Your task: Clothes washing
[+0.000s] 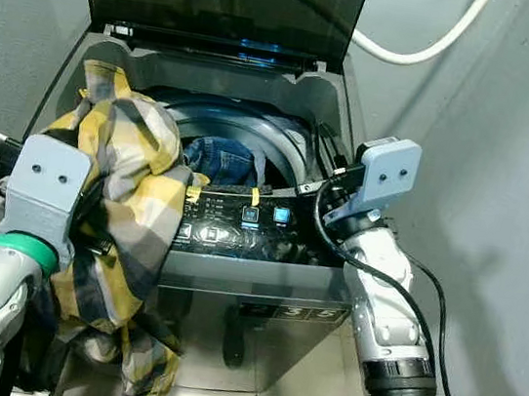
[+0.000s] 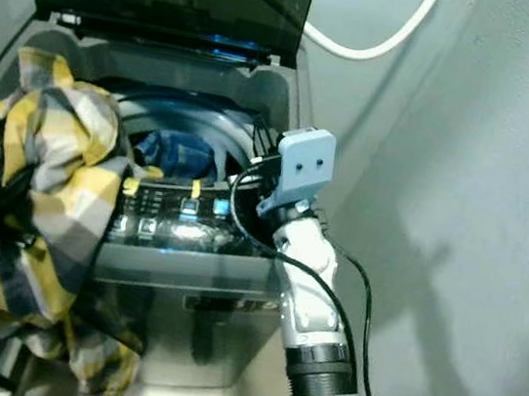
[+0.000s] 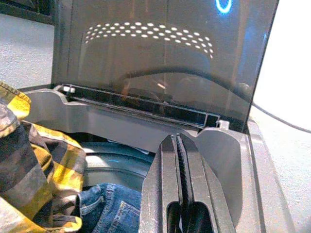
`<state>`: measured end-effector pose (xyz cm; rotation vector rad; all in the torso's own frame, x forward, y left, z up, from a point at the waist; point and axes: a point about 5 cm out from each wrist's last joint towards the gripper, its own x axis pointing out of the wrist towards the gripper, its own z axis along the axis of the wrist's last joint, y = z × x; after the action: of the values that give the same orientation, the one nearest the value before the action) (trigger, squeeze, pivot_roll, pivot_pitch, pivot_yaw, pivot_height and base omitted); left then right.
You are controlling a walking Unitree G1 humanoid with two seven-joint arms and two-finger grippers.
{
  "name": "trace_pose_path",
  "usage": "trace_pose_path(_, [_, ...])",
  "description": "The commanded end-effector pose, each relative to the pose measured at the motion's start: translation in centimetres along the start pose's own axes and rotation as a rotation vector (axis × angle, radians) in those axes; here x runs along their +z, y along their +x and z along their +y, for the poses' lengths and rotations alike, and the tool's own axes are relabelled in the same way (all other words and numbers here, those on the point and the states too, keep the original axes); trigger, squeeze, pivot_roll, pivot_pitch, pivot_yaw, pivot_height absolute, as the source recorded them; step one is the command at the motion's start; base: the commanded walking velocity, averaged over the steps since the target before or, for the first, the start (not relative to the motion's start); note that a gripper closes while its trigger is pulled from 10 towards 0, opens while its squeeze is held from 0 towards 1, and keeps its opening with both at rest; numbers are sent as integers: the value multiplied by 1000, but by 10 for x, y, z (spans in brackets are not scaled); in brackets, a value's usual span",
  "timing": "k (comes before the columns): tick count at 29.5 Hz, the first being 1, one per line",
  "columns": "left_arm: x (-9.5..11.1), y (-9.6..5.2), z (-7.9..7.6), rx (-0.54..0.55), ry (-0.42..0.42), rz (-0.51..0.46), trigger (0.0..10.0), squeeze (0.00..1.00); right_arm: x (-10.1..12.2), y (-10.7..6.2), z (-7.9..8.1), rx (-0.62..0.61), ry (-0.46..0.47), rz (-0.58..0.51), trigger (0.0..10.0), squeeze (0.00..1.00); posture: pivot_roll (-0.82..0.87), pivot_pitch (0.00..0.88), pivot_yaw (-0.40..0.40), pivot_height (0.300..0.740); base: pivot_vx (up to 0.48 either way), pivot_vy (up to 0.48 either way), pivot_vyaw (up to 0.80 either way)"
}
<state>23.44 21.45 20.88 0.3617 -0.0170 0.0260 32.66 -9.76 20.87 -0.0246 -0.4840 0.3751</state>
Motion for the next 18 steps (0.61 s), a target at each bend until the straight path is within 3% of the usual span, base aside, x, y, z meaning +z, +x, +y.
trace_pose_path(1, [9,4,1,23,30,-67,0,0,-1,0,0,-8,15,5,10000,0,100,20,-10,728,0,0,0])
trace_pose_path(2, [18,9,1,42,65,-132,0,0,-1,1,-1,-10,16,4,10000,0,99,19,-10,728,0,0,0])
trace_pose_path(3, [18,9,1,42,65,-132,0,0,-1,1,-1,-10,16,4,10000,0,99,19,-10,728,0,0,0])
trace_pose_path(4, [27,19,-2,54,95,-201,0,0,0,2,-1,-12,16,2,10000,0,97,17,-15,728,0,0,0])
trace_pose_path(5, [27,19,-2,54,95,-201,0,0,0,2,-1,-12,16,2,10000,0,97,17,-15,728,0,0,0])
trace_pose_path(7, [48,48,-13,50,141,-321,0,0,2,4,-1,-14,17,-6,10000,0,84,10,-18,728,0,0,0])
trace_pose_path(10, [56,58,-17,45,149,-356,0,0,2,5,-1,-15,16,-9,10000,0,84,10,-18,728,0,0,0])
trace_pose_path(12, [74,79,-21,37,139,-419,0,0,4,6,-3,-20,10,-16,10000,0,58,5,-14,728,0,0,0])
trace_pose_path(14, [74,79,-21,37,139,-419,0,0,4,6,-3,-20,10,-16,10000,0,58,5,-14,728,0,0,0])
trace_pose_path(15, [86,89,-21,31,135,-459,0,0,6,7,-4,-26,6,-19,10000,0,51,3,-12,728,0,0,0])
trace_pose_path(18, [101,100,-23,20,135,-502,0,0,6,7,-6,-32,3,-22,10000,0,43,4,-11,728,0,0,0])
